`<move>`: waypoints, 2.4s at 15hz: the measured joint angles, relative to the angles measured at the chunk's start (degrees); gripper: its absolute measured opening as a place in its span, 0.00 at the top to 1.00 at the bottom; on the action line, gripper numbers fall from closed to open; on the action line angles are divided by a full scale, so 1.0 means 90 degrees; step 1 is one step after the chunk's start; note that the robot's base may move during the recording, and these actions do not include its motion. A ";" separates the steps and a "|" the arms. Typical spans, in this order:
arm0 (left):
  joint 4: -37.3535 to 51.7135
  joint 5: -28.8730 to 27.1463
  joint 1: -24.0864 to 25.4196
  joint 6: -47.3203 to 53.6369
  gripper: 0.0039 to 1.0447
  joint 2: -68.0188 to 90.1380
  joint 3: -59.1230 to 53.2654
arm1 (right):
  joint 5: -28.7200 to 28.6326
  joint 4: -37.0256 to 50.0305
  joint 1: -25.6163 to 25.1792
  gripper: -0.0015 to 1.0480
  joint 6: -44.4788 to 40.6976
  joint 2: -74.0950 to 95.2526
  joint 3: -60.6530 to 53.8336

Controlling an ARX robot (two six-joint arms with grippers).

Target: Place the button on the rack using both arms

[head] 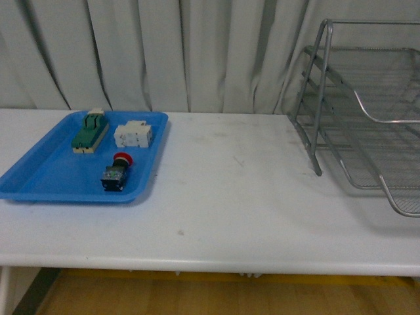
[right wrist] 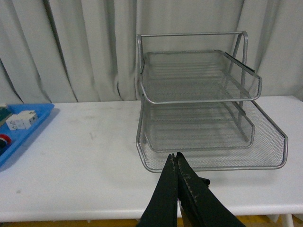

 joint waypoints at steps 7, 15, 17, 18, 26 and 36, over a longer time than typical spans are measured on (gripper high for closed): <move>-0.0379 0.0245 0.0083 0.0066 0.06 0.0092 0.0102 | 0.0000 0.0007 0.0000 0.38 -0.0007 0.0002 0.0000; 0.1185 0.1501 -0.0976 0.0090 0.06 0.9248 0.4770 | 0.0000 0.0007 0.0000 0.06 -0.0019 0.0000 0.0000; 0.0726 0.1200 -0.1049 -0.0185 0.06 1.0749 0.6166 | 0.0000 0.0010 0.0000 0.06 -0.0019 0.0000 0.0000; 0.0498 0.0940 -0.0986 -0.0330 0.06 1.1400 0.6832 | 0.0000 0.0007 0.0000 0.06 -0.0019 0.0000 0.0000; -0.0634 -0.0017 -0.0760 -0.1447 0.06 1.3661 0.8808 | 0.0000 0.0007 0.0000 0.06 -0.0019 0.0000 0.0000; -0.0605 -0.0899 -0.0962 -0.1020 0.06 1.4783 0.9510 | 0.0000 0.0010 0.0000 0.06 -0.0019 0.0000 0.0000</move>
